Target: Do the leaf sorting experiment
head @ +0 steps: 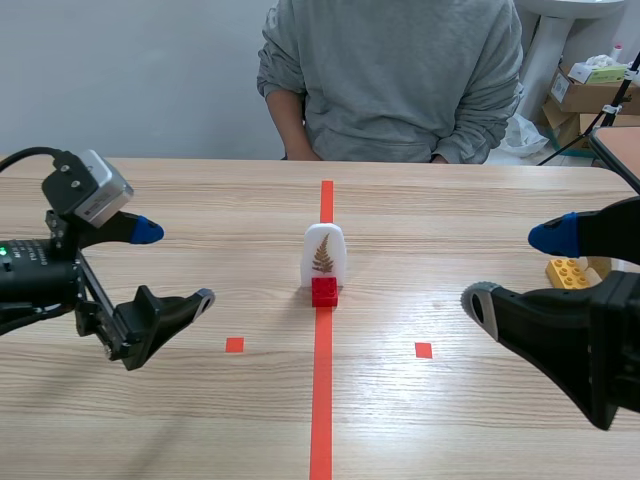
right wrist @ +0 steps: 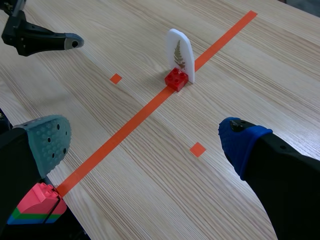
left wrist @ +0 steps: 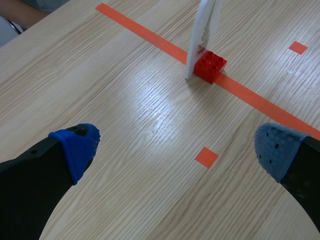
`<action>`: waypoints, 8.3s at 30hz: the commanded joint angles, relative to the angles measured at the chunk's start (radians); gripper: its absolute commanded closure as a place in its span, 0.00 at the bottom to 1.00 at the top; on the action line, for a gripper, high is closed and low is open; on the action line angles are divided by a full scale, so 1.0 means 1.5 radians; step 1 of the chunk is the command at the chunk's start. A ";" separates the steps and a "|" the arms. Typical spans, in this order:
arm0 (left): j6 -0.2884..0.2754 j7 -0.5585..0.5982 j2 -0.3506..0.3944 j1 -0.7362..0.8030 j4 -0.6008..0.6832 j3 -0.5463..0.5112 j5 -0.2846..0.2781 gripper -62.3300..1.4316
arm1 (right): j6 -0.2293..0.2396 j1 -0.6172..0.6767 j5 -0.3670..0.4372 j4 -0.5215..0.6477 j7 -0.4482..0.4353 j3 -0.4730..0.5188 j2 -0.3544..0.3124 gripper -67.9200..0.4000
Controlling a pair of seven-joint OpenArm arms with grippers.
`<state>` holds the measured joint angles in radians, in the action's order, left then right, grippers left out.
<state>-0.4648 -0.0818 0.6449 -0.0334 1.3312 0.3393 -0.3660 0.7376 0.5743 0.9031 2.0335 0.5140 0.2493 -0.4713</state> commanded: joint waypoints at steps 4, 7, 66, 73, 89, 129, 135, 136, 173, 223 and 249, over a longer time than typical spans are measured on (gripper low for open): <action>0.001 0.014 -0.035 -0.063 -0.039 0.042 -0.004 0.00 | 0.005 -0.007 -0.002 -0.001 -0.012 0.003 -0.001 0.10; 0.001 0.014 -0.062 -0.100 -0.076 0.072 0.000 0.00 | 0.005 -0.007 -0.002 -0.001 -0.012 0.003 0.001 0.10; 0.124 0.107 -0.374 -0.334 -0.464 0.231 0.170 0.59 | 0.005 -0.008 -0.014 -0.001 -0.012 0.003 0.022 0.10; 0.124 0.110 -0.374 -0.332 -0.464 0.231 0.173 0.79 | 0.005 -0.008 -0.014 -0.001 -0.012 0.003 0.022 0.10; 0.124 0.099 -0.364 -0.327 -0.446 0.224 0.185 0.91 | 0.005 -0.008 -0.016 -0.001 -0.012 0.003 0.022 0.10; 0.219 0.008 -0.165 -0.384 -0.547 -0.227 0.053 0.91 | 0.005 -0.008 -0.019 -0.001 -0.013 0.003 0.022 0.10; 0.234 0.016 -0.164 -0.407 -0.598 -0.227 0.111 0.91 | 0.005 -0.008 -0.019 -0.001 -0.013 0.003 0.022 0.10; 0.235 0.020 -0.164 -0.408 -0.607 -0.227 0.118 0.91 | 0.005 -0.008 -0.019 -0.001 -0.013 0.003 0.022 0.10; 0.291 0.075 -0.165 -0.353 -0.627 -0.226 0.151 0.01 | 0.005 -0.018 -0.019 -0.001 -0.020 0.003 0.023 0.10; 0.080 -0.066 -0.017 0.372 0.332 -0.334 -0.186 0.00 | 0.005 -0.017 -0.041 -0.001 -0.017 0.003 0.022 0.10; 0.003 -0.061 -0.024 0.436 0.333 -0.394 -0.219 0.00 | 0.005 -0.018 -0.060 -0.062 -0.046 0.003 0.022 0.10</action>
<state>-0.4522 -0.1902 0.6178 0.6254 1.8252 -0.2493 -0.6857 0.7376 0.5575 0.8009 1.9350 0.4660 0.2493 -0.4294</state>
